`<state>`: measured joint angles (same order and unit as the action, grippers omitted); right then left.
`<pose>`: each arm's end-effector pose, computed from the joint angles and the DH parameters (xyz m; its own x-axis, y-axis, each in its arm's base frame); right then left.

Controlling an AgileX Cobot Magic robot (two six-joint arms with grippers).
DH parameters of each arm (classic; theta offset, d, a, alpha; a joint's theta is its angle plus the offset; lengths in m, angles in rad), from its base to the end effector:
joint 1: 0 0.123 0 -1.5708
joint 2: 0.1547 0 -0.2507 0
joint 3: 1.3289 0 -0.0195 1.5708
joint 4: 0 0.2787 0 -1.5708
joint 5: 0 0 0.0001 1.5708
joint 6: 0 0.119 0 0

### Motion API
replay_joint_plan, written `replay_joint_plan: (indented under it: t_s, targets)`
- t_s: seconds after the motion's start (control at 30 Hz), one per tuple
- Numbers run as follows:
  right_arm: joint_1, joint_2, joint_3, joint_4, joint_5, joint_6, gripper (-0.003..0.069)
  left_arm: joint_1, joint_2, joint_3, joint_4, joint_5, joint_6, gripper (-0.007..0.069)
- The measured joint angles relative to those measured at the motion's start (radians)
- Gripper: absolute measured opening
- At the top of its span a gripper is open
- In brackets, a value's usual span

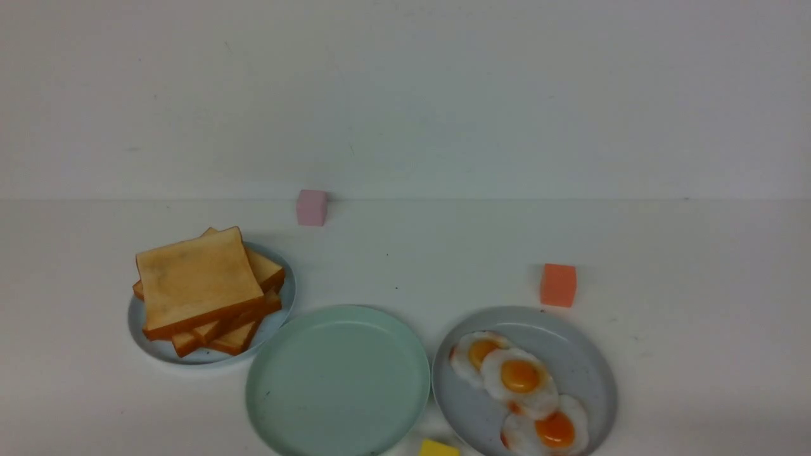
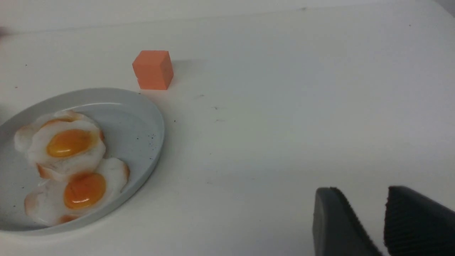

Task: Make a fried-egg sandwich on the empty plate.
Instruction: Use the left arm to grab a slice of bread

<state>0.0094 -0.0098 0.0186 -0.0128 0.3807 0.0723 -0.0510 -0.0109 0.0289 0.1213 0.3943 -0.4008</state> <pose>0.1418 0.0008 0.1649 -0.2974 0.0576 -0.9530 0.0131 0.9983 0.0562 0.1414 -0.0017 0.1599 -0.3054 -0.2692 -0.9134 -0.0835 0.9631 -0.2559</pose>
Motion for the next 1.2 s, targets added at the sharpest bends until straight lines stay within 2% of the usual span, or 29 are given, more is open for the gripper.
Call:
replay_joint_plan:
  t_s: [0.2,0.57,0.83,1.0,1.1,1.17,1.2]
  targets:
    - [0.000,0.000,0.008,-0.002,-0.106,0.000,0.0241,0.000,0.000,0.000,0.000,-0.030,0.000,0.0238]
    - [0.000,0.000,0.008,-0.004,-0.288,0.001,0.0241,0.000,0.000,0.002,-0.011,-0.377,0.000,0.0238]
    - [0.000,0.000,0.008,0.061,-0.454,0.001,0.0241,0.000,0.000,0.002,-0.012,-0.410,0.000,0.0238]
    - [0.000,0.000,-0.001,0.083,-0.589,0.049,0.0241,0.000,0.000,0.003,-0.043,-0.534,-0.026,0.0238]
    - [0.000,0.043,-0.128,0.089,-0.586,0.137,0.0241,0.000,0.002,-0.069,-0.121,-0.540,-0.067,0.0238]
    - [0.000,0.078,-0.199,0.089,-0.568,0.153,0.0241,0.000,0.019,-0.111,-0.140,-0.532,-0.071,0.0238]
    - [0.000,0.138,-0.308,0.090,-0.521,0.174,0.0241,0.000,0.057,-0.191,-0.157,-0.513,-0.075,0.0238]
